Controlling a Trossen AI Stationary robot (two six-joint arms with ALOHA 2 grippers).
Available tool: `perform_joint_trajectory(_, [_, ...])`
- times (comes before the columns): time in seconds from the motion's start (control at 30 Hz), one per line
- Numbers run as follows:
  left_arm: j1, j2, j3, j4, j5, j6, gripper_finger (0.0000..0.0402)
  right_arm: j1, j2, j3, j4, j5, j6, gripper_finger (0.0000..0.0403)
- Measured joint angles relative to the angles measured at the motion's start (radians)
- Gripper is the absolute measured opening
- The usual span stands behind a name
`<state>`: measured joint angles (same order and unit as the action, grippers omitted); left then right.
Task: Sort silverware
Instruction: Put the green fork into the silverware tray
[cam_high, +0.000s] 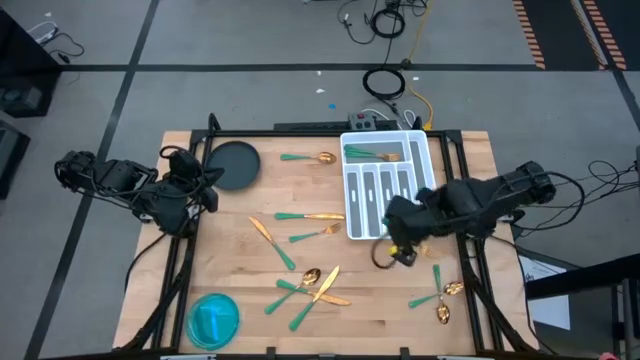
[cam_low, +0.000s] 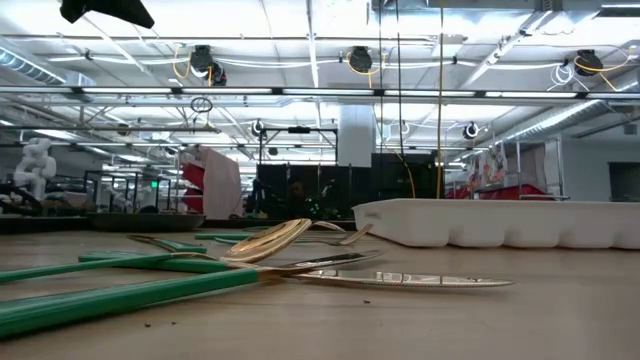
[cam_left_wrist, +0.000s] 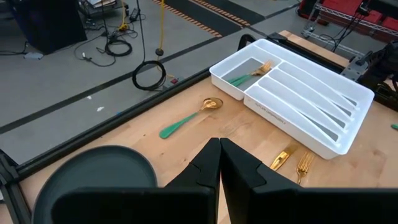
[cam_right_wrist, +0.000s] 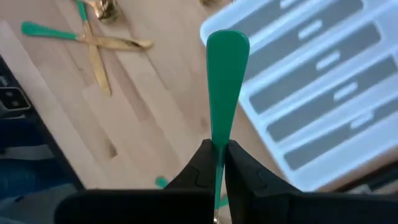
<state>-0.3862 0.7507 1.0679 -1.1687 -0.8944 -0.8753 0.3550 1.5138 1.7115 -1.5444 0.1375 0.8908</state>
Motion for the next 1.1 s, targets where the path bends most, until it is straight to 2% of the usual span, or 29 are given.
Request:
perform_joint_trajectory(0.27, [0.0, 0.0, 0.0, 0.001, 0.0, -0.006, 0.0018, -0.191, 0.022, 0.0, 0.136, -0.005, -0.303, 0.0])
perform_joint_trajectory(0.47, [0.0, 0.0, 0.0, 0.018, 0.0, -0.01, 0.0018, -0.341, 0.023, 0.0, 0.165, -0.007, -0.518, 0.0])
perform_joint_trajectory(0.73, [0.0, 0.001, 0.0, 0.019, -0.033, -0.088, 0.0018, -0.558, 0.023, 0.0, 0.232, -0.014, -0.813, 0.0])
perform_joint_trajectory(1.1, [0.0, 0.013, 0.0, 0.063, -0.047, -0.11, 0.0018, -0.844, 0.023, 0.0, 0.406, -0.127, -1.13, 0.0])
